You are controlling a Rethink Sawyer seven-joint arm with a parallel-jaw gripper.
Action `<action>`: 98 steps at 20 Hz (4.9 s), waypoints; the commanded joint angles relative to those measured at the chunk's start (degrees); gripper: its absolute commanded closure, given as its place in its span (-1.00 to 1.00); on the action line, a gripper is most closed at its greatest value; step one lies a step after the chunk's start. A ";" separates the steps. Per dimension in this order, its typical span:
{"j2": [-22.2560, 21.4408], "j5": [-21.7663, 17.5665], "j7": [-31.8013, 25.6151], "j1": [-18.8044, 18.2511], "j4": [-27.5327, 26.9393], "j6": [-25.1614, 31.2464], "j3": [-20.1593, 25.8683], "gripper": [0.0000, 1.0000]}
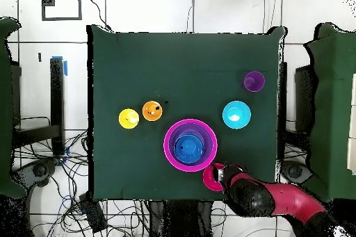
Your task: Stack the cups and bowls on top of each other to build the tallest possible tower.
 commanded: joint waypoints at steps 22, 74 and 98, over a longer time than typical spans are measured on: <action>-0.37 -3.33 -5.63 -2.14 -4.59 11.14 4.45 -1.00; 0.13 -6.39 1.88 7.45 -6.09 7.85 -6.93 -1.00; -3.11 -3.42 0.99 7.10 -3.25 8.79 -5.66 -1.00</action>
